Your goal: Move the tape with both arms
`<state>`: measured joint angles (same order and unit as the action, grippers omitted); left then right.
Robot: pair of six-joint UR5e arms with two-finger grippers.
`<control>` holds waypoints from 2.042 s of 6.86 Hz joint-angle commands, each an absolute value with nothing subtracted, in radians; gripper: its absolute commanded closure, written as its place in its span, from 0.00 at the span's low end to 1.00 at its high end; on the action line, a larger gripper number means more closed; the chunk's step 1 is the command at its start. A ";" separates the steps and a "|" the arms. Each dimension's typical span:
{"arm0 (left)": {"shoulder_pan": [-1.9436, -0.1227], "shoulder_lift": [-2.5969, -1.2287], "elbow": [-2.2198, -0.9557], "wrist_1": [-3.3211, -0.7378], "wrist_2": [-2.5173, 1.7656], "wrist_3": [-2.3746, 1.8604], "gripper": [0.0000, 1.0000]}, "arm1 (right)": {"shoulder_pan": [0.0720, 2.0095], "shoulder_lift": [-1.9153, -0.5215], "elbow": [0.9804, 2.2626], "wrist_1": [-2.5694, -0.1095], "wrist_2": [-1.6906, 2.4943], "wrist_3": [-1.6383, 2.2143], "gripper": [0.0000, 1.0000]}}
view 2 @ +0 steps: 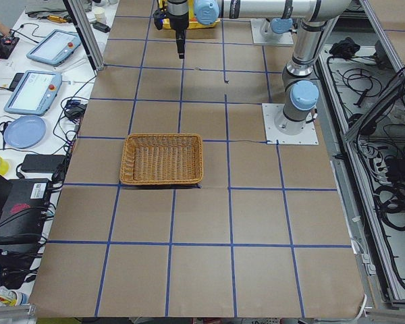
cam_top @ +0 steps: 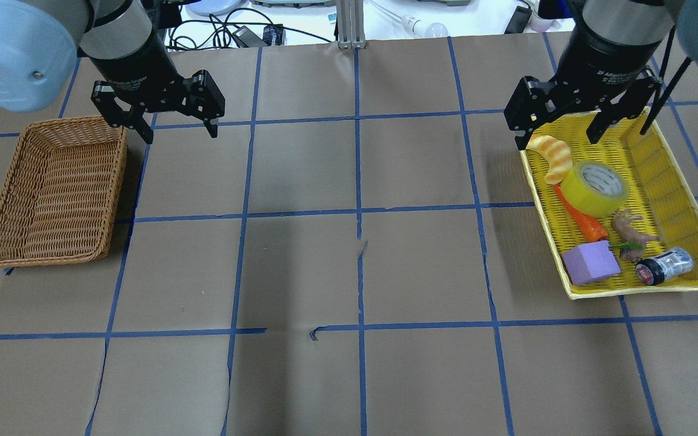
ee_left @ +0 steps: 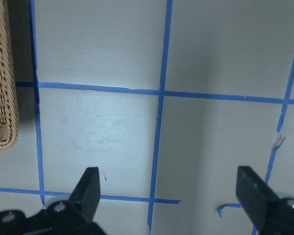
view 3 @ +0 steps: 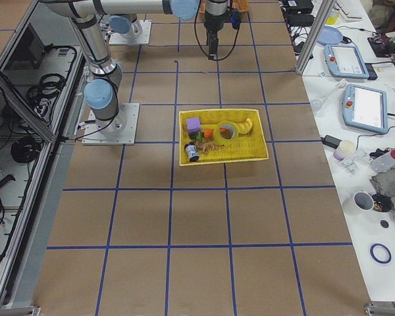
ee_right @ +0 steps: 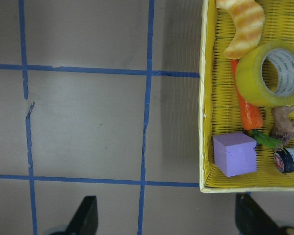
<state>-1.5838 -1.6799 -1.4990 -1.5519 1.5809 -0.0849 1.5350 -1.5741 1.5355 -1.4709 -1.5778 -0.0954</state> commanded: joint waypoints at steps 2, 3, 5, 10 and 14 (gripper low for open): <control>-1.585 -1.678 -1.502 -1.552 1.589 -0.074 0.00 | 1.537 -1.572 1.536 -1.471 -1.578 -0.095 0.00; -1.585 -1.677 -1.502 -1.552 1.589 -0.074 0.00 | 1.537 -1.572 1.536 -1.471 -1.580 -0.097 0.00; -1.585 -1.677 -1.502 -1.542 1.589 -0.072 0.00 | 1.537 -1.574 1.537 -1.471 -1.585 -0.095 0.00; -1.572 -1.675 -1.503 -1.551 1.591 -0.072 0.00 | 1.537 -1.562 1.539 -1.471 -1.592 -0.097 0.00; -1.566 -1.674 -1.502 -1.551 1.595 -0.072 0.00 | 1.513 -1.554 1.532 -1.503 -1.586 -0.094 0.00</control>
<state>-1.5655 -1.6740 -1.5030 -1.5508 1.5940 -0.0721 1.5197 -1.5556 1.5342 -1.4959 -1.5861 -0.0938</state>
